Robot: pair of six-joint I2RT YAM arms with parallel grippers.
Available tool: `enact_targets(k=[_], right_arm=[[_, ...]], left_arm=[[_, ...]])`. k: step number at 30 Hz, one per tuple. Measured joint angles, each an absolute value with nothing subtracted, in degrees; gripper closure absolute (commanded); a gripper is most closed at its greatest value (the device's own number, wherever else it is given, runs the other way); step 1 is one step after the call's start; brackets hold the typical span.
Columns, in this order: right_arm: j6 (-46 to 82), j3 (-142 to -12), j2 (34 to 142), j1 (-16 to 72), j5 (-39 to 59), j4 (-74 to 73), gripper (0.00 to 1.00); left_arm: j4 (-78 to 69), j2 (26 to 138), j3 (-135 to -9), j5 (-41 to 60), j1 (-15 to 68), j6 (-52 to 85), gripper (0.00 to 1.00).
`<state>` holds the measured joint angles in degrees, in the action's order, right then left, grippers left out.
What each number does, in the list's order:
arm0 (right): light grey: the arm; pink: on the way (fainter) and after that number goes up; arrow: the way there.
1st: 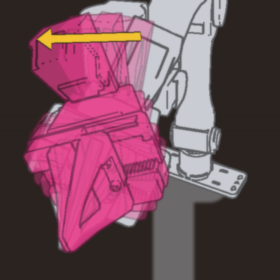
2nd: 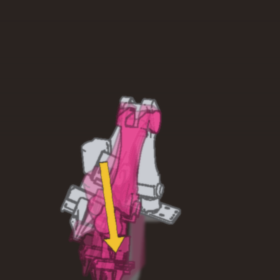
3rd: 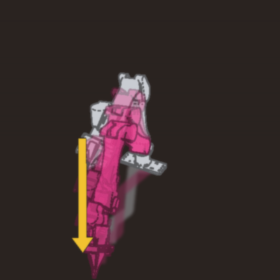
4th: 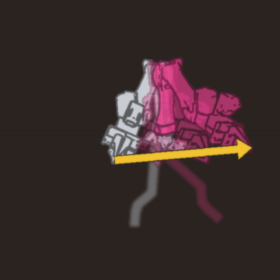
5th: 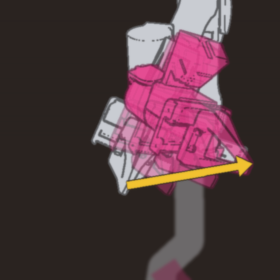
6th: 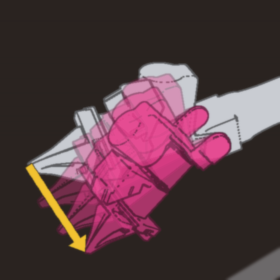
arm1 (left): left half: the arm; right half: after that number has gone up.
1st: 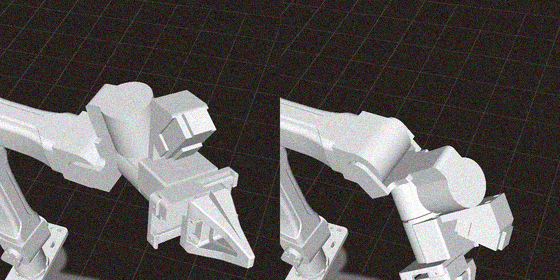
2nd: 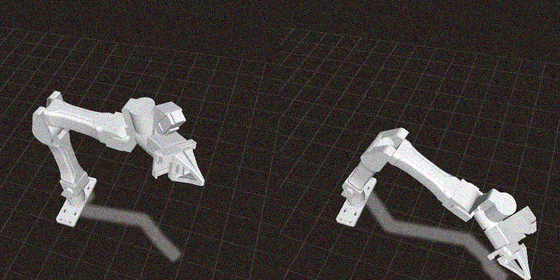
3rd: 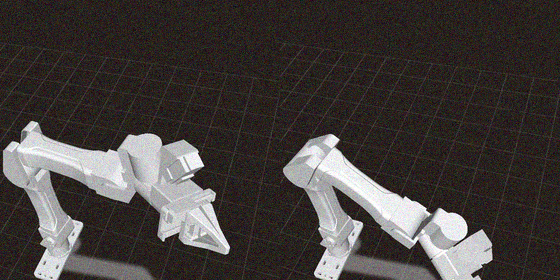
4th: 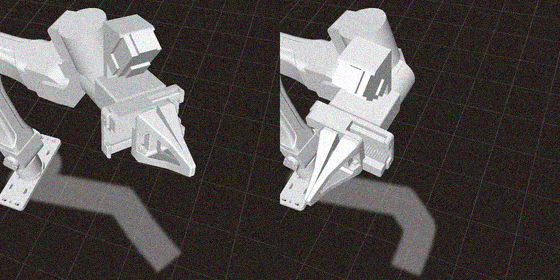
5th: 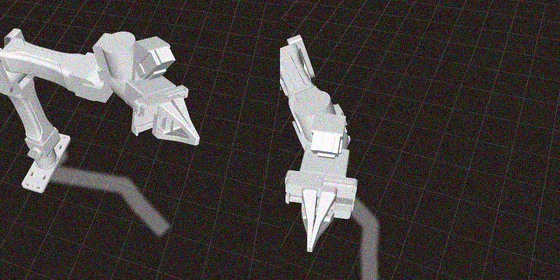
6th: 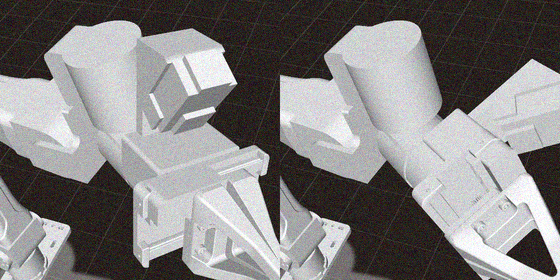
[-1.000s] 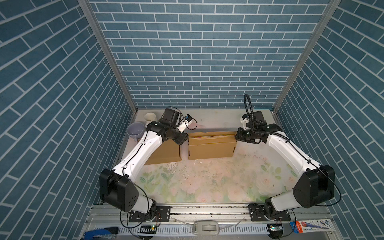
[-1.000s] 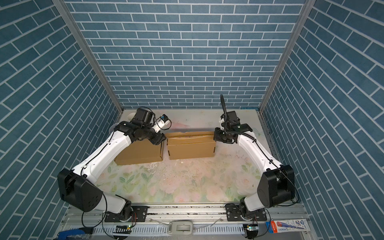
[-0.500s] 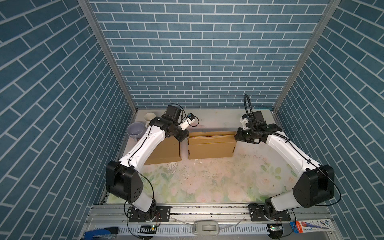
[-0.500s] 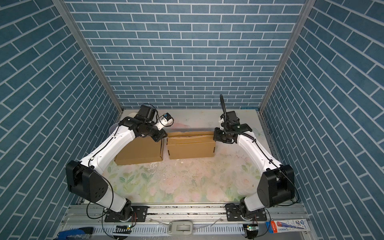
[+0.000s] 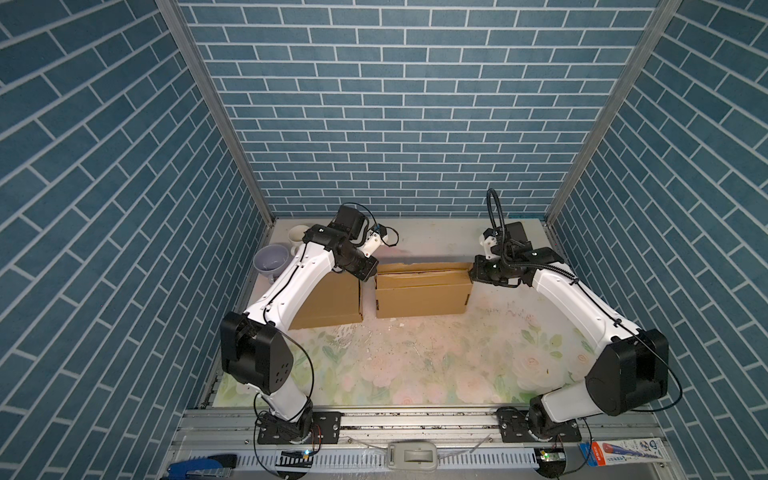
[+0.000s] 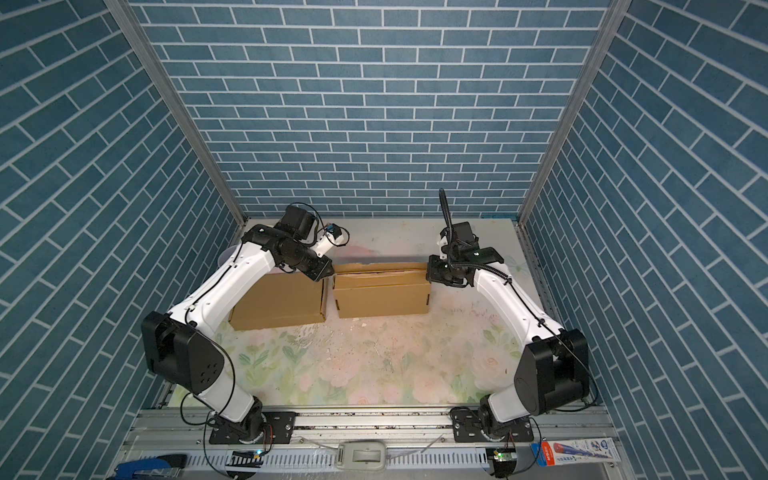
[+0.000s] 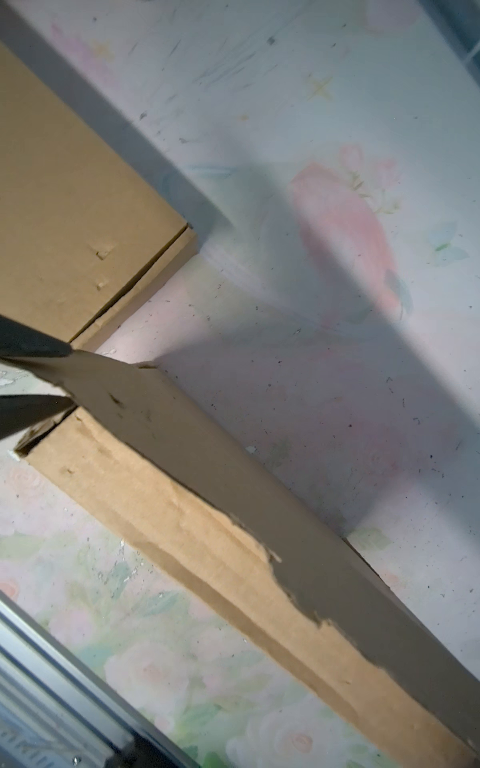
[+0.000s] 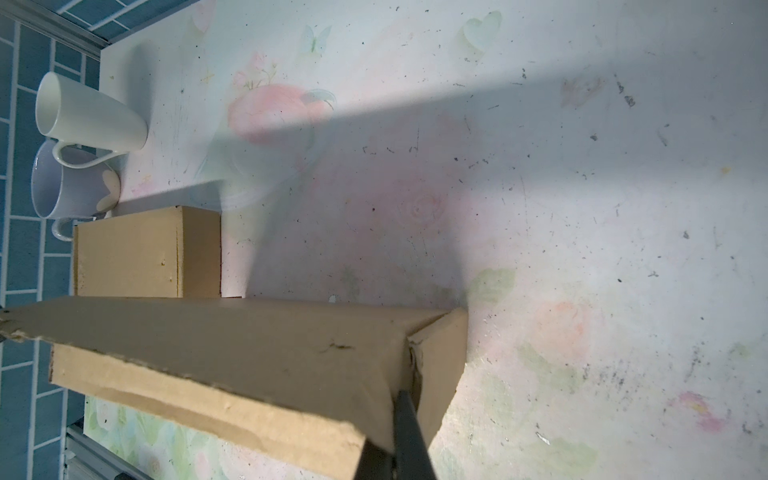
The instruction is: Fold the paper box
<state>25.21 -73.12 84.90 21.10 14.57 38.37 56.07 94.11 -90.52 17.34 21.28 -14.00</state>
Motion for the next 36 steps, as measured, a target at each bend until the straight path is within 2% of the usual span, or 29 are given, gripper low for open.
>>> enact_targets(k=[4, 13, 16, 27, 36], right_arm=[[25.21, -73.12, 84.90, 21.12, 14.57, 38.33, 1.00], [25.21, -73.12, 84.90, 21.12, 14.59, 38.33, 1.00], [25.21, -73.12, 84.90, 21.17, 14.57, 38.28, 1.00], [25.23, -73.12, 84.90, 21.21, 14.15, 38.24, 1.00], [25.23, -73.12, 84.90, 21.47, 14.11, 38.09, 1.00]], left_arm=[[56.53, 93.86, -90.02, 16.84, 21.28, -13.47, 0.76], [57.32, 93.89, -90.08, 16.91, 21.23, -12.93, 0.95], [57.71, 93.89, -90.26, 17.65, 21.23, -12.36, 0.99], [58.04, 94.28, -90.67, 22.63, 20.73, -3.25, 1.00], [52.97, 93.03, -86.39, 23.94, 20.32, 4.27, 1.00]])
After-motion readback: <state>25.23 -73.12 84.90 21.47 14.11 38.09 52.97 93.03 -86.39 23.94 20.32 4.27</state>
